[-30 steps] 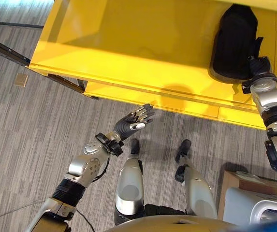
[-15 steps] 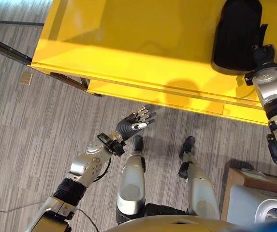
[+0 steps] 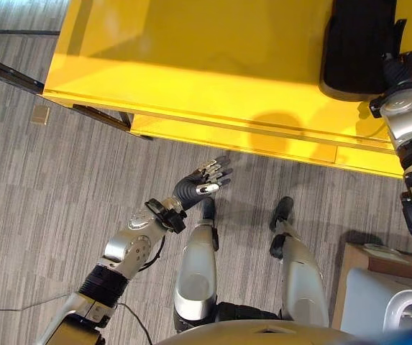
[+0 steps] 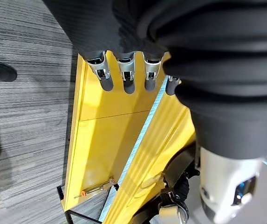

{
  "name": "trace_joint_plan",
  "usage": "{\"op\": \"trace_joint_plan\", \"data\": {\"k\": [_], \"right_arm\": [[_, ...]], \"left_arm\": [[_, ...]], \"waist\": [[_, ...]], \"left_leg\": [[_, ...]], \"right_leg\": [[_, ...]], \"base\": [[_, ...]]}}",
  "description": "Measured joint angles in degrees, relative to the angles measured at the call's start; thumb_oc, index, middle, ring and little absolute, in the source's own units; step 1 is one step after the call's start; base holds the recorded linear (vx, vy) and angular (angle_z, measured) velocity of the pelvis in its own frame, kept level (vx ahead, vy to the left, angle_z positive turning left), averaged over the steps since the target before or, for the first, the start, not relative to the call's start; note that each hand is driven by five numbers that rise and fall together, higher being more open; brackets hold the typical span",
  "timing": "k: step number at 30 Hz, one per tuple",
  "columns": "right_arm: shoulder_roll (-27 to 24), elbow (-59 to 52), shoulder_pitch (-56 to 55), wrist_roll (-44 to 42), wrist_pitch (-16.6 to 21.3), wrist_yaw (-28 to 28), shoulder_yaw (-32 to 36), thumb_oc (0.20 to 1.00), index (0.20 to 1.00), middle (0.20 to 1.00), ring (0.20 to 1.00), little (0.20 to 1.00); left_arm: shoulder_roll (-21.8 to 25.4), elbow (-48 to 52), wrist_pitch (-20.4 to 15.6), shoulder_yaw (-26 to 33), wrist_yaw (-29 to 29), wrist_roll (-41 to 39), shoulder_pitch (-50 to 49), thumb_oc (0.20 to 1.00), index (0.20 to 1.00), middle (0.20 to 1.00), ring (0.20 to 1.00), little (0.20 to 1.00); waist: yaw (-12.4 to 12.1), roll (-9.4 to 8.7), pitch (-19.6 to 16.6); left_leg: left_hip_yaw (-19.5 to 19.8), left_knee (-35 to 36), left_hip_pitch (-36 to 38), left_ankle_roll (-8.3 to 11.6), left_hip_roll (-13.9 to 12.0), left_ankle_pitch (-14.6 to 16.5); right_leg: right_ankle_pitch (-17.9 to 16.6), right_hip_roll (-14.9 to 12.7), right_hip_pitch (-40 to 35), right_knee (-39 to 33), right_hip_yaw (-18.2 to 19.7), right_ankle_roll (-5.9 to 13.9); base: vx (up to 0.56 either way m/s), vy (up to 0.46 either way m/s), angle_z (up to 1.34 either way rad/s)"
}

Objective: Move parts from the plastic box to the shelf.

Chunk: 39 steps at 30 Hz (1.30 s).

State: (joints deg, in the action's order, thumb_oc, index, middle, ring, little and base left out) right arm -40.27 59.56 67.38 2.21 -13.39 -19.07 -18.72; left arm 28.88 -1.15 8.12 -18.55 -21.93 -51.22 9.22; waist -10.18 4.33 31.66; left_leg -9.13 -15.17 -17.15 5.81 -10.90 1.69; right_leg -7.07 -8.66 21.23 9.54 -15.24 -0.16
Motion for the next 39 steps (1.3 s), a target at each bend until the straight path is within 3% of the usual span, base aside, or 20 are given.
{"op": "trace_joint_plan", "data": {"k": [25,26,27,28,29,39], "right_arm": [[-3.7,0.0,1.6,2.6,-0.3,-0.9,-1.2,0.2,0.2,0.2,0.2,0.2],[-3.7,0.0,2.3,2.6,-0.8,-0.9,-1.7,0.357,0.357,0.357,0.357,0.357],[-3.7,0.0,2.4,2.6,-0.9,-1.0,-2.2,0.42,0.42,0.42,0.42,0.42],[-3.7,0.0,2.4,2.5,-1.3,-1.0,-2.2,0.536,0.536,0.536,0.536,0.536],[-3.7,0.0,2.4,2.5,-1.3,-1.3,-2.2,1.0,1.0,1.0,1.0,1.0],[-3.7,0.0,2.6,3.1,-2.0,-2.6,-2.2,1.0,1.0,1.0,1.0,1.0]], "left_arm": [[1.1,1.6,-0.4,0.0,-0.1,-1.6,-1.8,1.0,1.0,1.0,1.0,1.0],[1.1,1.6,-0.5,0.0,-0.1,-1.6,-1.8,1.0,1.0,1.0,1.0,1.0],[1.1,1.6,-0.5,0.0,-0.1,-1.6,-1.9,1.0,1.0,1.0,1.0,1.0],[1.1,1.6,-0.5,0.0,-0.2,-1.6,-2.0,1.0,1.0,1.0,1.0,1.0],[1.1,1.6,-0.6,0.0,-0.2,-1.6,-2.0,1.0,1.0,1.0,1.0,1.0],[1.1,1.6,-1.2,0.0,-0.2,-1.6,-2.6,1.0,1.0,1.0,1.0,1.0]], "waist": [[0.2,1.71,0.1],[0.1,1.74,0.1],[0.2,1.77,0.1],[0.2,1.78,0.1],[0.2,1.78,0.1],[0.3,1.82,0.1]], "left_leg": [[-0.1,0.0,-0.8,0.01,0.3,0.0],[-0.4,-0.1,-0.8,0.0,0.5,0.0],[-0.5,-0.1,-0.8,0.0,0.5,0.0],[-0.4,-0.3,-0.8,-0.01,0.5,0.0],[-0.4,-0.3,-0.8,-0.06,0.5,0.0],[-0.9,-0.7,-0.9,-0.32,0.5,0.2]], "right_leg": [[2.8,-1.1,3.8,6.0,0.6,-0.48],[3.1,-1.3,4.3,6.7,1.0,-0.51],[3.1,-1.3,4.3,6.8,1.0,-0.51],[3.1,-1.4,4.3,6.9,1.0,-0.54],[3.1,-1.4,4.3,6.9,1.0,-0.54],[3.4,-1.5,4.5,6.8,1.7,-0.09]], "base": [[0.0,-0.001,0.0],[0.01,-0.014,-0.04],[0.0,0.0,0.0],[0.0,0.0,0.0],[0.0,0.0,0.0],[0.0,0.002,-0.01]]}}
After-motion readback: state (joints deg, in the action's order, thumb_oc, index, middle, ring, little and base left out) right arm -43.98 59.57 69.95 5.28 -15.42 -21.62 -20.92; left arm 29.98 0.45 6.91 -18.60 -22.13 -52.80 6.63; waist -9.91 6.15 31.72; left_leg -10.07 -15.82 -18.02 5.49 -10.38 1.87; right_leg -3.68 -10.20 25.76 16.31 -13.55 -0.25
